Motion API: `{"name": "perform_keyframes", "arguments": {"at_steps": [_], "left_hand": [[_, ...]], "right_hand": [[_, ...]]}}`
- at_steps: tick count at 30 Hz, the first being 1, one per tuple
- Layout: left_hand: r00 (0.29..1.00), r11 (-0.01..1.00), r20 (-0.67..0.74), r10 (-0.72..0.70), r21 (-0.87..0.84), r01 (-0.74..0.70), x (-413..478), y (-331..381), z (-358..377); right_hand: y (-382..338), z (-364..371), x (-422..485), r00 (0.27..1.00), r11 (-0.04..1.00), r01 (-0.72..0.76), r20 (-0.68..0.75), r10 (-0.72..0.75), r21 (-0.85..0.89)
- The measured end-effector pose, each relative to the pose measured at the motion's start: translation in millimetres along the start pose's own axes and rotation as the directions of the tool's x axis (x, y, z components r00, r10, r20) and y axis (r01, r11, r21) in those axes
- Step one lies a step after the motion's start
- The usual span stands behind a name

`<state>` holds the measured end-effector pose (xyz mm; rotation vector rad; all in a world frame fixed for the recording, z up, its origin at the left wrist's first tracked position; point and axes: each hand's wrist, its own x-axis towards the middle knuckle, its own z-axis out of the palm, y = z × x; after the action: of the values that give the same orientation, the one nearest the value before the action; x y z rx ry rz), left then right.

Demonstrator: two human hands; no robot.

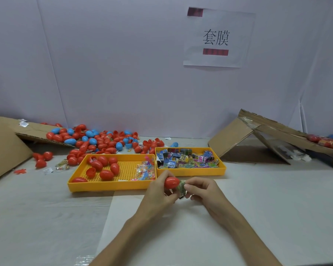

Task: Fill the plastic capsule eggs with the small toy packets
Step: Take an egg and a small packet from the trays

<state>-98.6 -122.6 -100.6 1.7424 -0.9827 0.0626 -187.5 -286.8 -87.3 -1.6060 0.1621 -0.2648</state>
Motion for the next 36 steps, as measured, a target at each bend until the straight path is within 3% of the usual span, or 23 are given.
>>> {"name": "perform_keyframes", "arguments": {"at_steps": [10,14,19,23,28,36], "left_hand": [[0.988,0.973,0.049,-0.15,-0.171,0.156,-2,8,-2],[0.99,0.977,0.053,-0.134,-0.159,0.141,-1,5,-3],[0.991,0.991,0.081,-0.104,-0.081,0.111,-1,6,-2],[0.986,0.978,0.101,-0.135,-0.147,0.149,-3,11,-3],[0.986,0.967,0.105,-0.132,-0.204,0.152,-4,13,-3],[0.984,0.973,0.12,-0.128,-0.177,0.148,-5,10,-2]], "right_hand": [[-5,-1,1,0.995,0.991,-0.022,-0.097,0.035,0.129],[-8,-1,1,0.985,0.989,-0.008,-0.167,0.032,0.146],[-8,1,-1,0.992,0.995,-0.015,-0.125,0.027,0.096],[-8,2,-1,0.992,0.997,-0.014,-0.124,0.024,0.08],[-7,-2,1,0.969,0.992,-0.002,-0.245,0.034,0.129],[-8,1,-1,0.987,0.997,-0.01,-0.158,0.022,0.074]]}}
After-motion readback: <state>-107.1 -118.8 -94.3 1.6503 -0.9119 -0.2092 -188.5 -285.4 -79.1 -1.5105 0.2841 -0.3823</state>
